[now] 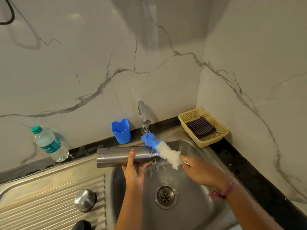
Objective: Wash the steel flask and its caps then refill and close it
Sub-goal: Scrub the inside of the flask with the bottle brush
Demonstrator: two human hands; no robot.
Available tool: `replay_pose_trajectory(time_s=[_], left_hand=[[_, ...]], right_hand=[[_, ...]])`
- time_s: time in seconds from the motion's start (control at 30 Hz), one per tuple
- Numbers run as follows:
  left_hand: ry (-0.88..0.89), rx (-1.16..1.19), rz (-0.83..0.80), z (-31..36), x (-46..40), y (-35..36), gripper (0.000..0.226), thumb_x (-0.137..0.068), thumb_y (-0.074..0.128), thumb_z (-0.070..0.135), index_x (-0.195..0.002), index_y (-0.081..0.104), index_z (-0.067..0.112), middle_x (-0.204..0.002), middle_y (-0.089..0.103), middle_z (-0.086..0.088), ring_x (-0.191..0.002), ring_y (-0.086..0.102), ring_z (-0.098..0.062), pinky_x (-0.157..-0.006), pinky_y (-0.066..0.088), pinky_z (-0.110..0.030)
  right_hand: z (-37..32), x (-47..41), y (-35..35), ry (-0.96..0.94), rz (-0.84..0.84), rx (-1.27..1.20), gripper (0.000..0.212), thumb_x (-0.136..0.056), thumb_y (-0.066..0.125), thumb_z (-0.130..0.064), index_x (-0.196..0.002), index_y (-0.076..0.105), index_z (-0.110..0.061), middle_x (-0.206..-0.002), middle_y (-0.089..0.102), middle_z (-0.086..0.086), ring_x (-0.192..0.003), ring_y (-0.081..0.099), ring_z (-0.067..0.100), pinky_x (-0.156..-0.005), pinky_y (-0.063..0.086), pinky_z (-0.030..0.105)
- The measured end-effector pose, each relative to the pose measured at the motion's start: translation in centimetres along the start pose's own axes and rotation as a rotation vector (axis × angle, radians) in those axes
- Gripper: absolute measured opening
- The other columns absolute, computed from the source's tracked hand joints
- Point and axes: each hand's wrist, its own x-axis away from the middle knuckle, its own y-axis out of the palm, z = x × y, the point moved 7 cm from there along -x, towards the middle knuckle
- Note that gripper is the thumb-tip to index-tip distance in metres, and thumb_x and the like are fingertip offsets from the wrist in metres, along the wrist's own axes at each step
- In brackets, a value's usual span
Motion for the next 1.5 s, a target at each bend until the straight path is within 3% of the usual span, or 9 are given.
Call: replay_pose_trajectory(time_s=[0.27,0.4,0.53,0.67,0.83,1.1,1.27,1.4,1.5], left_hand=[[-0.014,-0.038,-0.003,0.1,-0.4,-0.1,0.071,-0.082,0.071,0.004,-0.143,0.039,0.024,-0.137,0.054,-0.011,-0.126,0.052,-0.042,-0.093,0.042,-0.074],[-0.019,-0.024,0.015,0.1,-0.3,0.3,0.070,-0.082,0.073,0.005,-0.141,0.039,0.024,-0.132,0.056,-0.012,-0.124,0.054,-0.042,-0.083,0.048,-0.072],[-0.032,0.021,0.029,0.1,-0.3,0.2,0.086,-0.065,0.081,0.010,-0.140,0.041,0.022,-0.135,0.055,-0.014,-0.123,0.055,-0.042,-0.086,0.049,-0.071],[-0.029,-0.011,0.003,-0.5,-0.3,-0.2,0.076,-0.076,0.076,0.007,-0.142,0.041,0.022,-0.136,0.056,-0.012,-0.122,0.056,-0.040,-0.087,0.049,-0.069],[0.001,0.013,0.016,0.3,-0.9,-0.7,0.062,-0.085,0.071,0.005,-0.137,0.042,0.021,-0.130,0.057,-0.010,-0.123,0.055,-0.039,-0.088,0.049,-0.068],[-0.001,0.003,0.028,-0.4,-0.5,-0.3,0.075,-0.076,0.078,0.011,-0.139,0.039,0.022,-0.136,0.056,-0.011,-0.126,0.053,-0.042,-0.093,0.039,-0.078],[0.037,0.036,0.014,0.5,-0.9,-0.3,0.072,-0.079,0.076,0.010,-0.138,0.039,0.026,-0.138,0.054,-0.011,-0.127,0.053,-0.040,-0.094,0.041,-0.076],[0.023,-0.020,-0.006,0.0,-0.8,-0.2,0.062,-0.086,0.072,0.008,-0.138,0.041,0.025,-0.130,0.058,-0.008,-0.123,0.056,-0.038,-0.096,0.039,-0.075],[0.014,-0.054,-0.022,-0.2,-0.5,-0.1,0.066,-0.087,0.070,0.009,-0.143,0.038,0.026,-0.136,0.056,-0.009,-0.121,0.056,-0.039,-0.088,0.044,-0.076]], right_hand=[[-0.7,0.0,0.2,0.023,0.022,0.012,0.038,-0.101,0.032,-0.022,-0.135,0.049,-0.027,-0.109,0.065,0.004,-0.097,0.063,0.019,-0.089,0.049,0.036],[-0.7,0.4,0.8,0.017,0.021,0.008,0.036,-0.101,0.031,-0.023,-0.130,0.050,-0.018,-0.107,0.067,0.009,-0.094,0.065,0.024,-0.086,0.050,0.040],[-0.2,0.8,0.9,0.070,0.029,-0.009,0.040,-0.102,0.029,-0.022,-0.138,0.045,-0.028,-0.103,0.064,0.000,-0.090,0.062,0.015,-0.083,0.050,0.032],[-1.8,0.3,1.4,0.045,0.027,0.008,0.040,-0.102,0.028,-0.018,-0.138,0.044,-0.022,-0.089,0.059,-0.004,-0.070,0.054,0.006,-0.059,0.041,0.019],[-1.3,2.4,1.5,0.080,-0.007,0.025,0.047,-0.104,0.025,-0.024,-0.151,0.024,-0.021,-0.145,0.047,0.006,-0.129,0.047,0.021,-0.106,0.037,0.031],[-3.5,0.9,1.6,0.019,0.024,0.075,0.038,-0.101,0.030,-0.017,-0.136,0.043,-0.020,-0.106,0.063,0.005,-0.089,0.058,0.018,-0.075,0.042,0.027],[-1.4,2.7,1.5,0.102,-0.003,0.015,0.047,-0.103,0.026,-0.024,-0.150,0.026,-0.021,-0.146,0.045,0.005,-0.132,0.043,0.023,-0.107,0.035,0.033],[-2.7,1.3,1.6,0.078,0.021,0.063,0.037,-0.101,0.029,-0.017,-0.135,0.045,-0.019,-0.099,0.058,-0.001,-0.090,0.055,0.016,-0.070,0.040,0.024],[-2.8,1.1,1.5,0.059,0.037,0.066,0.036,-0.100,0.030,-0.015,-0.131,0.047,-0.019,-0.083,0.053,-0.007,-0.082,0.054,0.013,-0.068,0.040,0.024]])
